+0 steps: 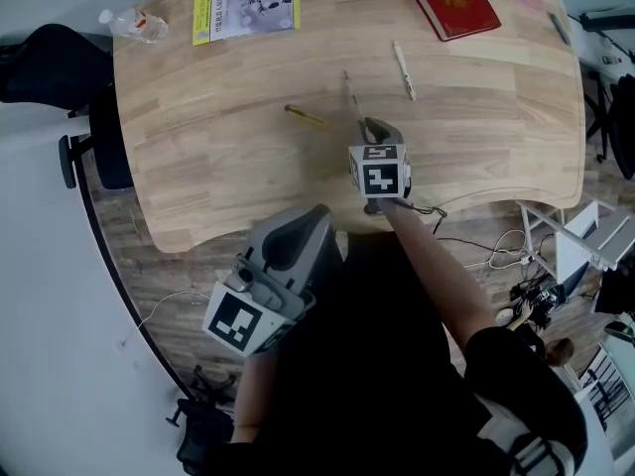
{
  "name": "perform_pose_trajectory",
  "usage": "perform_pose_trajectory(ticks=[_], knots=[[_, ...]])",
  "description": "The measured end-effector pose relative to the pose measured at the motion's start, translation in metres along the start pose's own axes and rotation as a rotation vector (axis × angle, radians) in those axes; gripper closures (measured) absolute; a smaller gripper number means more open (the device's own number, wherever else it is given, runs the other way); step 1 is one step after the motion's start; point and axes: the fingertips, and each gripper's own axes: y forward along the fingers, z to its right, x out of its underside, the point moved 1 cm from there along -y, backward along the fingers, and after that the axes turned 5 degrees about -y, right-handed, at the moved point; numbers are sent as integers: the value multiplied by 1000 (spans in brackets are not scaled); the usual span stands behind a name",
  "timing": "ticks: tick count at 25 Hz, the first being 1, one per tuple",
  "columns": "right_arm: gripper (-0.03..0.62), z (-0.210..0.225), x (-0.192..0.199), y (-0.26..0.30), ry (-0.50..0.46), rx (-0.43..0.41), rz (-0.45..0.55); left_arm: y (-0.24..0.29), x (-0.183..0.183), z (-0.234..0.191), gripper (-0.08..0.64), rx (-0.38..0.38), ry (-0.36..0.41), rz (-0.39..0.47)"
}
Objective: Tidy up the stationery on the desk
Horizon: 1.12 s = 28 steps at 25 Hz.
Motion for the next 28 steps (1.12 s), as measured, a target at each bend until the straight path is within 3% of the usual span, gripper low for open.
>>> perform_pose_trajectory(ticks=[28], knots=[[497,-17,19,16,-23,-46,-63,0,4,-2,525,-6,3,-11]])
